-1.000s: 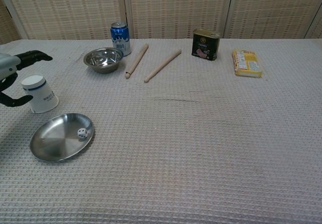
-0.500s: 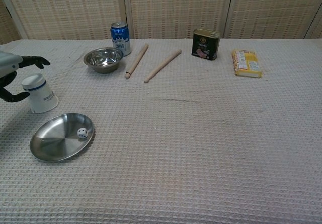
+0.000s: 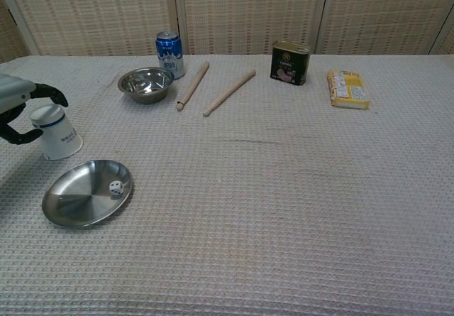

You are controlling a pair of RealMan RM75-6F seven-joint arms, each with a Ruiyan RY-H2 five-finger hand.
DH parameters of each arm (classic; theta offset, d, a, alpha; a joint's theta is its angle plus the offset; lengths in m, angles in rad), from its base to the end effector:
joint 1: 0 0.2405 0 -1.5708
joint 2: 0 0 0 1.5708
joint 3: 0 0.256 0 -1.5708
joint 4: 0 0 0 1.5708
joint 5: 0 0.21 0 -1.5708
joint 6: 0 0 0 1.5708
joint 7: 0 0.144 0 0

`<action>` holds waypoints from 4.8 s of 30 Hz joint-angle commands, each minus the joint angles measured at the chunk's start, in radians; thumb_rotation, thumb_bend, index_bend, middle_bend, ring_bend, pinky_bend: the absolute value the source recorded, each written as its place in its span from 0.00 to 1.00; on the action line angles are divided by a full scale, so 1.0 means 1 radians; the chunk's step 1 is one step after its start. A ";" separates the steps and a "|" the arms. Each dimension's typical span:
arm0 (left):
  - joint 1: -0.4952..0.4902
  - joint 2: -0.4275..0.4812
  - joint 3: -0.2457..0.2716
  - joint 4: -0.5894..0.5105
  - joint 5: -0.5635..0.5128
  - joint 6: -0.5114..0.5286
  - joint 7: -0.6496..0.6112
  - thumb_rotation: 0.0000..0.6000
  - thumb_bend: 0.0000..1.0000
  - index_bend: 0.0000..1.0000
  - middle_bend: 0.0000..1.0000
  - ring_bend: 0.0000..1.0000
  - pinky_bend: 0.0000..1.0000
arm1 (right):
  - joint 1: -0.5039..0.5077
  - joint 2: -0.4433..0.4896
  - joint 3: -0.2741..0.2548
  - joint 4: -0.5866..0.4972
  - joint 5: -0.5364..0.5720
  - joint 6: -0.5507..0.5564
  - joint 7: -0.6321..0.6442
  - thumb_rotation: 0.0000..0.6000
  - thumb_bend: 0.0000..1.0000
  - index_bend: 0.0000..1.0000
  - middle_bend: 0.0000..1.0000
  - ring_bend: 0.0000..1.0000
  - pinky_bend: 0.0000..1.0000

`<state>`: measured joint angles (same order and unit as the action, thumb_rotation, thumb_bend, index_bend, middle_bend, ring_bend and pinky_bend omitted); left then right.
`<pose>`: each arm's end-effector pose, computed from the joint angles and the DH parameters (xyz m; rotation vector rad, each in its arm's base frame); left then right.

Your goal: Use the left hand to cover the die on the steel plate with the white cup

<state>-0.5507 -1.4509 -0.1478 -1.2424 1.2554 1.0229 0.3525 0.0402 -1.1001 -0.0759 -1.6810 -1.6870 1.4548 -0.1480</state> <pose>-0.2688 0.3452 0.0507 -1.7179 -0.6913 -0.6400 -0.2919 -0.1366 0.1296 1.6392 -0.8849 0.8066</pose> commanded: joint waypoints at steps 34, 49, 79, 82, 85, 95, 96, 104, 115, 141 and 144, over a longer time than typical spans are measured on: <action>-0.006 -0.042 0.034 0.114 0.102 0.089 -0.157 1.00 0.44 0.51 0.70 0.76 0.95 | 0.009 -0.006 0.003 0.001 0.022 -0.023 -0.009 1.00 0.13 0.00 0.00 0.00 0.00; 0.093 0.095 0.173 -0.202 0.341 0.266 -0.254 1.00 0.47 0.67 0.91 0.79 0.96 | 0.007 -0.003 -0.013 -0.005 -0.007 -0.018 -0.002 1.00 0.13 0.00 0.00 0.00 0.00; 0.072 0.018 0.149 -0.216 0.274 0.152 -0.013 1.00 0.47 0.72 0.98 0.81 0.97 | 0.001 0.010 -0.016 -0.007 -0.024 0.003 0.017 1.00 0.13 0.00 0.00 0.00 0.00; 0.078 0.031 0.149 -0.226 0.255 0.147 0.010 1.00 0.48 0.72 0.99 0.82 0.97 | 0.001 0.010 -0.015 -0.006 -0.022 0.002 0.017 1.00 0.13 0.00 0.00 0.00 0.00; 0.084 0.049 0.149 -0.236 0.234 0.140 0.046 1.00 0.48 0.73 1.00 0.83 0.97 | 0.002 0.009 -0.014 -0.007 -0.020 0.000 0.017 1.00 0.13 0.00 0.00 0.00 0.00; 0.099 0.102 0.154 -0.311 0.202 0.118 0.000 1.00 0.49 0.73 1.00 0.84 0.97 | 0.001 0.007 -0.015 -0.009 -0.019 -0.002 0.010 1.00 0.13 0.00 0.00 0.00 0.00; 0.097 0.106 0.159 -0.319 0.215 0.116 -0.023 1.00 0.49 0.73 1.00 0.84 0.97 | 0.002 0.006 -0.016 -0.009 -0.018 -0.006 0.010 1.00 0.13 0.00 0.00 0.00 0.00; 0.098 0.088 0.149 -0.302 0.271 0.162 -0.138 1.00 0.49 0.72 0.99 0.83 0.97 | 0.007 0.002 -0.015 -0.007 -0.012 -0.020 0.008 1.00 0.14 0.00 0.00 0.00 0.00; 0.085 0.062 0.126 -0.251 0.227 0.140 0.060 1.00 0.50 0.70 0.98 0.83 0.97 | -0.002 0.006 -0.014 -0.019 0.002 -0.013 -0.008 1.00 0.14 0.00 0.00 0.00 0.00; 0.090 0.150 0.145 -0.296 0.162 0.040 -0.085 1.00 0.55 0.71 0.99 0.85 0.97 | -0.004 -0.010 -0.012 -0.011 0.000 -0.012 -0.024 1.00 0.14 0.00 0.00 0.00 0.00; 0.084 0.171 0.155 -0.317 0.199 0.037 -0.147 1.00 0.55 0.71 0.99 0.85 0.97 | -0.001 -0.008 -0.015 -0.014 -0.002 -0.020 -0.018 1.00 0.14 0.00 0.00 0.00 0.00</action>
<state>-0.4595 -1.2983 -0.0033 -1.5413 1.4325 1.0699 0.2370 0.0392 -1.1083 -0.0906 -1.6946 -1.6885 1.4354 -0.1662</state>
